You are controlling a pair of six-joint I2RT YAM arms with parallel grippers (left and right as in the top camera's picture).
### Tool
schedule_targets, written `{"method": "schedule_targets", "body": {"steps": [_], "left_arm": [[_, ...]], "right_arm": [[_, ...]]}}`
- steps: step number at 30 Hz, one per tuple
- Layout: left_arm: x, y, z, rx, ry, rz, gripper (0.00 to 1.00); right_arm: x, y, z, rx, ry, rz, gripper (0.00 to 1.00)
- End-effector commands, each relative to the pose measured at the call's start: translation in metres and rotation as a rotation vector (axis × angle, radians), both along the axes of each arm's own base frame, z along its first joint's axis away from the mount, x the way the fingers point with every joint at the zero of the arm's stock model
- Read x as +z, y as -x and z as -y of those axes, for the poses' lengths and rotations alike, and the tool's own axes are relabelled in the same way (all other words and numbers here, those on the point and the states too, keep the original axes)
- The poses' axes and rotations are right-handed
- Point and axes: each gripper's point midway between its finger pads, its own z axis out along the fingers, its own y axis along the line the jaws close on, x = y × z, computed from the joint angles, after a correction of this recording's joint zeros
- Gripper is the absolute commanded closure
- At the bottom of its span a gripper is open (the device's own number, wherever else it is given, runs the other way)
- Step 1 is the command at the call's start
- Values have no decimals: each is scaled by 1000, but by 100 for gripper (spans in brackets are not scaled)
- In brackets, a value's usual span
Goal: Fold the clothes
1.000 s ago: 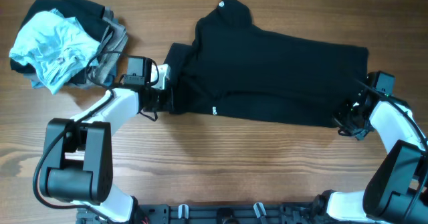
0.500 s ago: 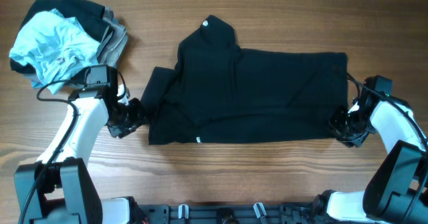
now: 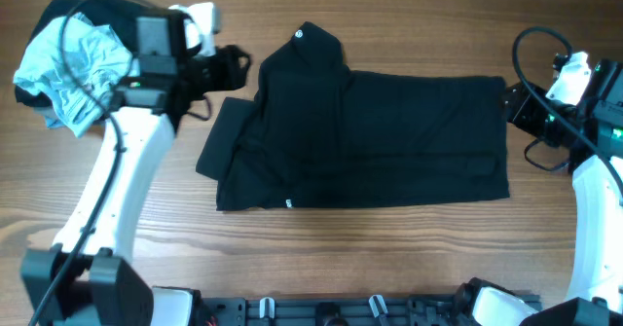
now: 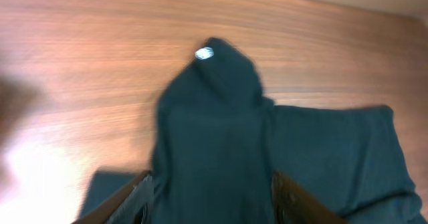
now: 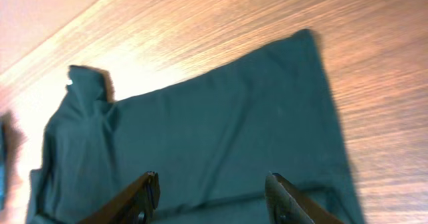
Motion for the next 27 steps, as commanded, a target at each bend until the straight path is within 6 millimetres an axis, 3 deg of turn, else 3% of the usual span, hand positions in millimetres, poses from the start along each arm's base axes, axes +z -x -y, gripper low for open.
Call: {"method": "schedule_targets", "body": {"steps": [1, 5, 7, 9, 14, 16, 19, 20, 22, 24, 25, 26, 27], "left_arm": [[-34, -30, 29, -80, -75, -2, 42], [-73, -87, 43, -101, -90, 12, 42], [-109, -119, 51, -105, -87, 52, 40], [-134, -132, 54, -106, -85, 72, 40], [-189, -130, 57, -120, -86, 6, 48], [-199, -121, 59, -129, -94, -43, 58], [-210, -102, 55, -151, -123, -128, 82], [-212, -95, 51, -170, -160, -154, 92], [-206, -87, 37, -133, -230, -191, 96], [-178, -83, 26, -99, -273, -184, 96], [-155, -79, 26, -98, -269, -169, 96], [-140, -76, 27, -99, -268, -156, 96], [-120, -70, 29, -104, -265, -141, 96]], "right_arm": [[-8, -5, -8, 45, -59, -17, 45], [-21, -5, -8, 44, -77, -57, 44], [-24, -7, -7, 43, -79, -60, 44], [-25, -7, -7, 43, -80, -65, 44], [-28, -6, -2, 26, -56, -77, 41], [-32, -6, 4, 5, -25, -87, 40], [-42, -10, 12, -13, 6, -105, 33], [-50, -15, 15, -15, 6, -112, 32], [-66, -28, 20, -14, 5, -115, 32], [-83, -46, 27, -15, 14, -95, 33], [-94, -59, 37, -30, 44, -77, 42], [-100, -64, 43, -43, 66, -72, 44], [-115, -77, 57, -71, 116, -61, 36]]}}
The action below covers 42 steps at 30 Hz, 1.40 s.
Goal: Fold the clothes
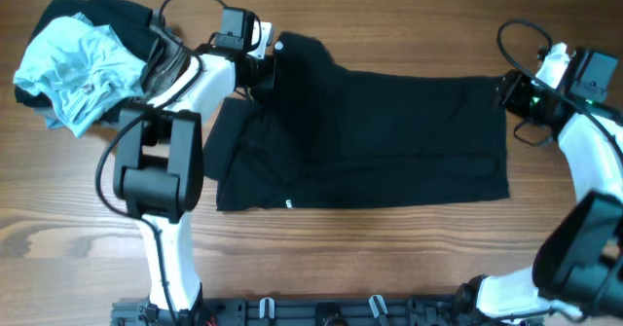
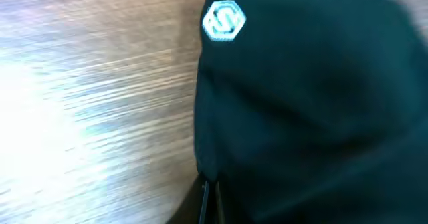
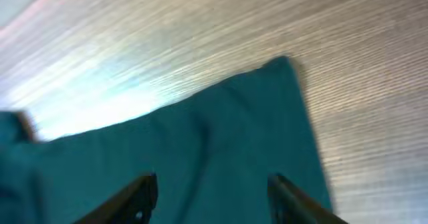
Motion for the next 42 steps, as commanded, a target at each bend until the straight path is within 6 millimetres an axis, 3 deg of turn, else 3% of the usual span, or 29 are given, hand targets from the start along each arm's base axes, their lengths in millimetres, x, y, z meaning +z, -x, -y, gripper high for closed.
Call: {"method": "schedule_targets", "body": {"steps": [1, 4, 6, 7, 10, 11, 13, 16, 19, 22, 24, 26, 27, 29, 32, 35, 37, 40, 42], "left_arm": [[66, 3, 3, -16, -17, 103, 96], [62, 14, 8, -33, -26, 64, 94], [60, 17, 13, -44, -28, 54, 84], [61, 17, 15, -48, -26, 61, 65], [60, 18, 16, -42, -23, 54, 32], [59, 19, 15, -25, -16, 43, 28], [58, 22, 15, -22, -14, 26, 27], [58, 23, 15, -20, -13, 22, 27], [59, 23, 18, -6, 8, 18, 27], [59, 24, 19, 1, 16, 13, 28], [59, 24, 20, 1, 20, 12, 28], [59, 24, 21, -2, 26, 10, 28], [59, 24, 21, -2, 26, 10, 28], [59, 24, 21, -2, 26, 10, 29], [61, 21, 22, -2, 30, 27, 28], [72, 4, 27, -3, 53, 110, 25], [79, -5, 29, -4, 65, 156, 26], [75, -19, 32, -4, 77, 202, 30], [63, -30, 38, -14, 96, 225, 31]], "right_arm": [[-30, -15, 22, -35, 84, -13, 32], [-57, -25, 26, 15, 121, -14, 26], [-73, -27, 31, 4, 136, -32, 26], [-81, -29, 38, -17, 166, -37, 26], [-83, -42, 51, -48, 215, 9, 26], [-80, -47, 53, -53, 224, 35, 25], [-75, -55, 55, -75, 219, 75, 26], [-78, -67, 35, -6, 161, 123, 31], [-90, -69, 19, 15, 153, 98, 41], [-104, -65, 22, -17, 155, 59, 41], [-113, -61, 20, -13, 149, 35, 51], [-114, -61, 22, -17, 154, 30, 69], [-110, -63, 27, -32, 163, 42, 83], [-102, -64, 38, -67, 154, 52, 96], [-72, -66, 45, -65, 94, 113, 96], [-41, -61, 25, 4, -26, 161, 96], [-37, -56, 22, 12, -33, 148, 96], [-13, -57, -14, 236, -117, 260, 96], [-6, -53, -24, 263, -176, 268, 96]]}}
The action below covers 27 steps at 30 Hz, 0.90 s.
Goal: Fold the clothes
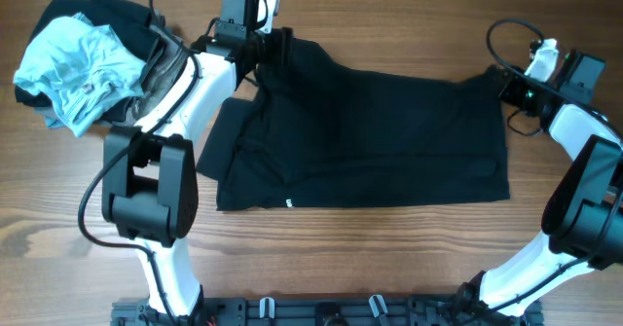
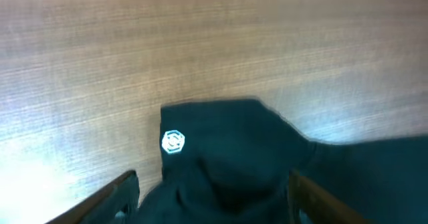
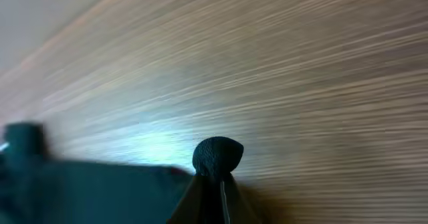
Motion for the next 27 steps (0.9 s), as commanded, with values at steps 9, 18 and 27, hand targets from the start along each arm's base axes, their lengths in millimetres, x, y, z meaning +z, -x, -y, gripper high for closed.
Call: {"method": "schedule_targets", "body": {"steps": [9, 18, 27], "left_arm": [[-102, -33, 18, -37, 53, 10, 26], [-88, -39, 37, -123, 169, 67, 81], [25, -48, 21, -78, 294, 195, 96]], "right_arm": [[23, 6, -23, 87, -96, 25, 95], [13, 6, -7, 16, -23, -18, 96], [70, 6, 30, -130, 185, 24, 96]]}}
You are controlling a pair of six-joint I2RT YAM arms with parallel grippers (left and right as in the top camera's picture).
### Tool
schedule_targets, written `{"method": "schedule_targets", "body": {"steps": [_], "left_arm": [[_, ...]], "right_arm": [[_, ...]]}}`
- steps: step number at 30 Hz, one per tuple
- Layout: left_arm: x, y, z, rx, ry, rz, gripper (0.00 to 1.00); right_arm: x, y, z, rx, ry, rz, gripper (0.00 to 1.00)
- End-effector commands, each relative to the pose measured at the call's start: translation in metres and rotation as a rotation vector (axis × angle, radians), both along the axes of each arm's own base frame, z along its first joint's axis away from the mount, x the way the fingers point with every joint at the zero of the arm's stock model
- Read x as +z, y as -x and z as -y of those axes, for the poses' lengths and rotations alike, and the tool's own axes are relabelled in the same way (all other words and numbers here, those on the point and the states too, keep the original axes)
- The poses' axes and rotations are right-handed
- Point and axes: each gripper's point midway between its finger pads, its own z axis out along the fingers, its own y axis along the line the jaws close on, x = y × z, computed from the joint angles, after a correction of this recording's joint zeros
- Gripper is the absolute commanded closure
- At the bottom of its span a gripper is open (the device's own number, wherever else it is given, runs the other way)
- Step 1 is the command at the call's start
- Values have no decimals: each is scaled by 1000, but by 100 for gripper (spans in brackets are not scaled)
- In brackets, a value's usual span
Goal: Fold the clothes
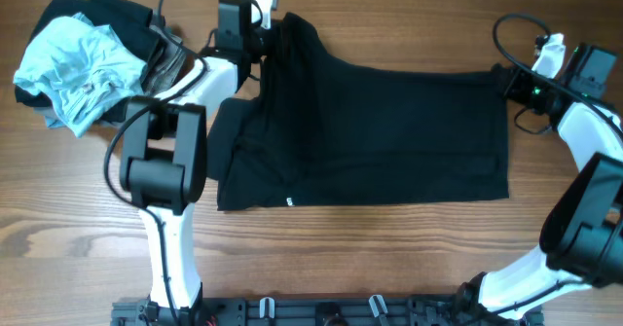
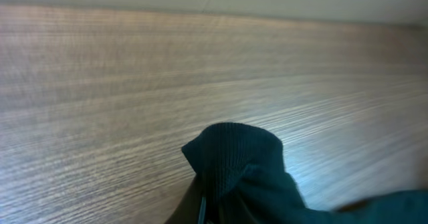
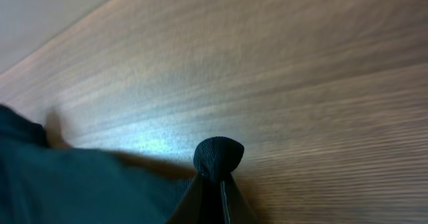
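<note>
A black garment [image 1: 370,136] lies spread across the middle of the wooden table [image 1: 389,258], folded over at its left side. My left gripper [image 1: 265,32] is shut on the garment's far left corner [image 2: 234,154], a bunched tip of cloth poking out past the jaws. My right gripper [image 1: 508,81] is shut on the far right corner [image 3: 217,158], a small black knob of fabric pinched between the closed jaws. Both held corners sit at the garment's far edge, just off the wood.
A heap of other clothes [image 1: 83,58], pale blue on black, sits at the far left of the table. A rail [image 1: 331,311] with clips runs along the near edge. Bare wood lies in front of the garment.
My left gripper, which stood open above the garment's logo corner, is now shut on that corner. My right gripper still holds the far right corner, shifted slightly to the right.
At first both grippers were open, off the garment's two ends. Then the left was shut down at the left corner beside the logo, the right open over the right corner. Later the right held its corner and the left was open. Now both grip corners.
</note>
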Motion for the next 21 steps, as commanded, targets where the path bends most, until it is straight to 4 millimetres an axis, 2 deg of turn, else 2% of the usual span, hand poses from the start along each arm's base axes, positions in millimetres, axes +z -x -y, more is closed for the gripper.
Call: {"method": "schedule_targets", "body": {"steps": [1, 3, 4, 6, 7, 8, 10, 11, 13, 17, 19, 21], "left_arm": [[71, 8, 1, -12, 45, 69, 96], [84, 20, -2, -13, 36, 37, 96], [83, 26, -3, -14, 28, 13, 96], [72, 39, -6, -35, -14, -47, 96], [58, 50, -9, -33, -40, -118, 96], [54, 53, -11, -32, -47, -142, 96], [45, 63, -13, -44, -76, -187, 96], [43, 66, -14, -43, -81, -202, 96], [47, 69, -15, -58, -97, -192, 96], [69, 70, -15, -73, -106, -137, 96], [76, 75, -16, -74, -107, -142, 96], [70, 87, -19, -76, -116, -200, 96]], "right_arm": [[42, -1, 39, -158, 200, 37, 96], [43, 4, 42, -123, 280, 29, 94], [40, 7, 41, -108, 287, 13, 92], [34, 13, 39, -105, 278, -21, 90], [33, 14, 37, -92, 276, -26, 83], [31, 16, 34, -49, 297, -28, 81], [27, 20, 30, -16, 301, -45, 93], [30, 18, 18, 44, 262, -12, 96], [38, 13, -3, 163, 214, 65, 95], [39, 8, 14, 58, 243, 50, 93], [40, 9, 8, 84, 213, 59, 92], [33, 17, 1, 101, 177, 18, 92]]}}
